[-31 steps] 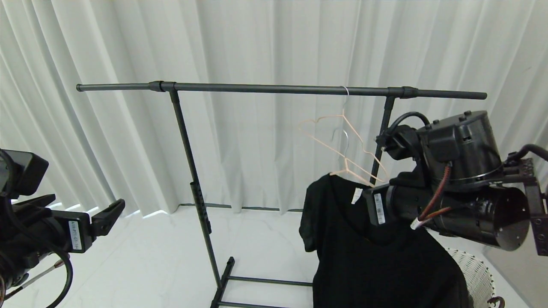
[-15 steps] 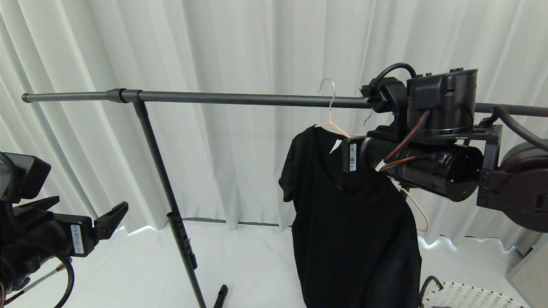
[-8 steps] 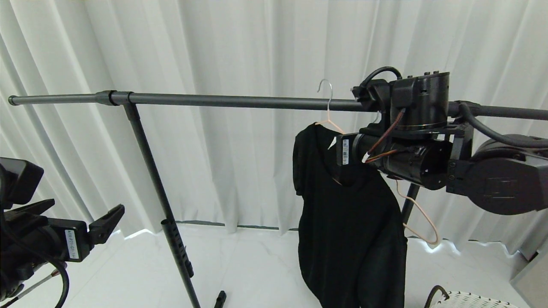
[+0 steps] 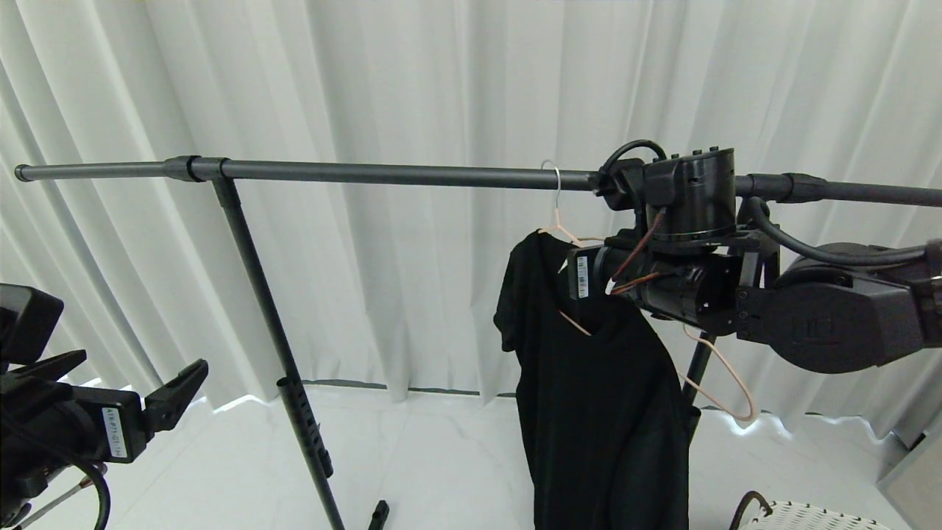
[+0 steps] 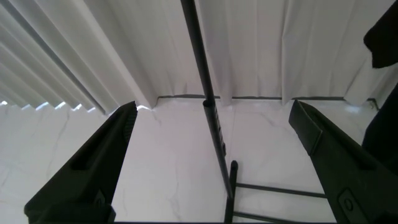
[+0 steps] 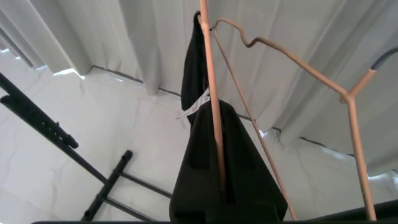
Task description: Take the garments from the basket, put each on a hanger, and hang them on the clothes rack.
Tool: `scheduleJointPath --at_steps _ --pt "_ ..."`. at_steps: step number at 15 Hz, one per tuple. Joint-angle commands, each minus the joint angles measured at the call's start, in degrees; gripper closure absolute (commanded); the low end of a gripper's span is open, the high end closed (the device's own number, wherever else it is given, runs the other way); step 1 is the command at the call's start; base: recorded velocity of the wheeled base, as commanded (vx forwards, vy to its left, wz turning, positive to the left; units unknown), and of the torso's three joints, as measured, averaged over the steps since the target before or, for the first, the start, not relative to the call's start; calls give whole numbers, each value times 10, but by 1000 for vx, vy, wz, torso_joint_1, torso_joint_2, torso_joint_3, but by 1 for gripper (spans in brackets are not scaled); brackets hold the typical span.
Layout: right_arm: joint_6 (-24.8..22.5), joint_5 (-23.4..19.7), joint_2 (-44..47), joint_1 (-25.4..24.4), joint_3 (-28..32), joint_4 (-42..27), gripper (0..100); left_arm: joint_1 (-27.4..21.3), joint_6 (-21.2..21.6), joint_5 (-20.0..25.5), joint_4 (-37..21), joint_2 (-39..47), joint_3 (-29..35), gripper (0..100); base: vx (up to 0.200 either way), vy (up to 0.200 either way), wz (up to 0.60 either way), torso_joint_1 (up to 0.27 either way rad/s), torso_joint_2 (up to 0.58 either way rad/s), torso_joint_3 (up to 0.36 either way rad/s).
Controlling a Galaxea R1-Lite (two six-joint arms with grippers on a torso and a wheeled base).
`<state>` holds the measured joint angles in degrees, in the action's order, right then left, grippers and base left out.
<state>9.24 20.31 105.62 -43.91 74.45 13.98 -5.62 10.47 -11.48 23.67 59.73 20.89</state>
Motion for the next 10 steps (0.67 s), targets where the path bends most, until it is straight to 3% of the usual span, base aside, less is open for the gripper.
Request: scheduleJointPath --at_steps 1,4,7,10 --pt "0 0 -3 -2 -3 0 0 0 0 0 0 -1 -1 0 0 0 0 0 0 0" --pt "3 0 -48 -3 -7 -12 0 3 -2 -1 1 -19 0 0 0 0 0 0 0 0" --pt "8 0 -123 1 -9 -106 0 7 1 -1 0 -74 -14 0 0 0 0 0 0 0" --pt "21 3 -225 20 -10 -200 0 34 2 -13 -1 -210 -111 0 0 0 0 0 0 0"
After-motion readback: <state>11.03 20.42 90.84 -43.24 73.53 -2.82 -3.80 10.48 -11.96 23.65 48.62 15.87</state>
